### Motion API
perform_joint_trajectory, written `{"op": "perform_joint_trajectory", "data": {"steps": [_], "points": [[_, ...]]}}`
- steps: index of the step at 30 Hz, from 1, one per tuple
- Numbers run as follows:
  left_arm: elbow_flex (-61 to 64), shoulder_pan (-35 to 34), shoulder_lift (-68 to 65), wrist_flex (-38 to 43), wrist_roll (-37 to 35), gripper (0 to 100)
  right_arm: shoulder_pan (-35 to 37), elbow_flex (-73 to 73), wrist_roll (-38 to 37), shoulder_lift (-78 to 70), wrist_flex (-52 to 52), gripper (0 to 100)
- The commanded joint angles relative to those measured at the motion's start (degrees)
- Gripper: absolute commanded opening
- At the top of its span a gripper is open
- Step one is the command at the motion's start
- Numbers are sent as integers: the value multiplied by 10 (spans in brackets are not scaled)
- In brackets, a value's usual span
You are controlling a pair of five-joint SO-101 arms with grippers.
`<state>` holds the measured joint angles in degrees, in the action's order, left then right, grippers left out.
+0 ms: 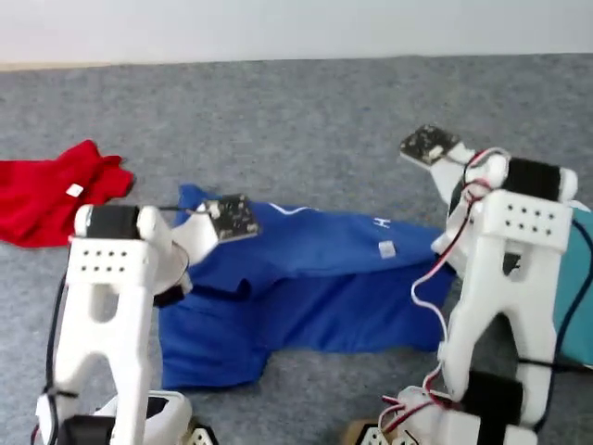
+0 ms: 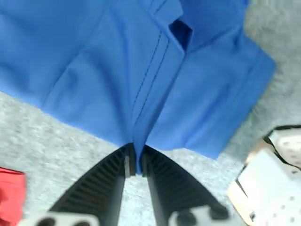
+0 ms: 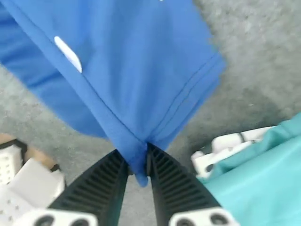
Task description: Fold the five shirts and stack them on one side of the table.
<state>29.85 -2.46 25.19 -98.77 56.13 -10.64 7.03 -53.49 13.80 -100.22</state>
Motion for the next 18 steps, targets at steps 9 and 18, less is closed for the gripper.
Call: {"op": "perform_joint_trajectory", "data": {"steps": [9, 18], "points": [[102, -18, 131, -18, 9, 0, 7, 216, -10, 193, 15, 11], [180, -33, 229, -18, 8, 0, 15, 296, -8, 247, 44, 11]]}}
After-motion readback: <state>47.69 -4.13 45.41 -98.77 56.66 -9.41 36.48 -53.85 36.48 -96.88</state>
